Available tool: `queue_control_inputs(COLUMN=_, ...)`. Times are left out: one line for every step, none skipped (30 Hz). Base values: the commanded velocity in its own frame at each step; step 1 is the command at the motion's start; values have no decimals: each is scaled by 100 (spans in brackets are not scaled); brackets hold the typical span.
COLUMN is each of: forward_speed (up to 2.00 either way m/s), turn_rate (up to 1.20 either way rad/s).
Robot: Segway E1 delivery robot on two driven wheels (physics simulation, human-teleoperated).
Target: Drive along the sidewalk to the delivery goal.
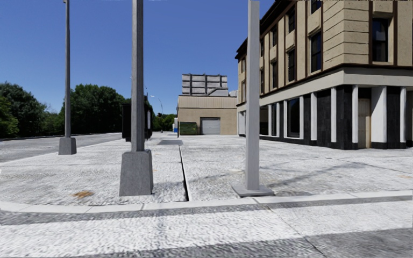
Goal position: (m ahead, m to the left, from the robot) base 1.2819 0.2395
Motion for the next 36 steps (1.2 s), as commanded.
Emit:
queue_control_inputs(forward_speed=155, turn_rate=37)
queue_control_inputs(forward_speed=155, turn_rate=37)
queue_control_inputs(forward_speed=155, turn_rate=37)
queue_control_inputs(forward_speed=155, turn_rate=37)
queue_control_inputs(forward_speed=155, turn_rate=37)
queue_control_inputs(forward_speed=152, turn_rate=37)
queue_control_inputs(forward_speed=144, turn_rate=36)
queue_control_inputs(forward_speed=134, turn_rate=36)
queue_control_inputs(forward_speed=120, turn_rate=36)
queue_control_inputs(forward_speed=88, turn_rate=35)
queue_control_inputs(forward_speed=0, turn_rate=30)
queue_control_inputs(forward_speed=0, turn_rate=30)
queue_control_inputs(forward_speed=0, turn_rate=26)
queue_control_inputs(forward_speed=0, turn_rate=21)
queue_control_inputs(forward_speed=0, turn_rate=0)
queue_control_inputs(forward_speed=0, turn_rate=0)
queue_control_inputs(forward_speed=0, turn_rate=0)
queue_control_inputs(forward_speed=0, turn_rate=0)
queue_control_inputs(forward_speed=0, turn_rate=0)
queue_control_inputs(forward_speed=0, turn_rate=0)
queue_control_inputs(forward_speed=0, turn_rate=0)
queue_control_inputs(forward_speed=0, turn_rate=0)
queue_control_inputs(forward_speed=0, turn_rate=0)
queue_control_inputs(forward_speed=0, turn_rate=0)
queue_control_inputs(forward_speed=0, turn_rate=0)
queue_control_inputs(forward_speed=0, turn_rate=0)
queue_control_inputs(forward_speed=0, turn_rate=0)
queue_control_inputs(forward_speed=0, turn_rate=0)
queue_control_inputs(forward_speed=0, turn_rate=0)
queue_control_inputs(forward_speed=0, turn_rate=0)
queue_control_inputs(forward_speed=0, turn_rate=0)
queue_control_inputs(forward_speed=0, turn_rate=0)
queue_control_inputs(forward_speed=0, turn_rate=0)
queue_control_inputs(forward_speed=0, turn_rate=0)
queue_control_inputs(forward_speed=0, turn_rate=0)
queue_control_inputs(forward_speed=0, turn_rate=0)
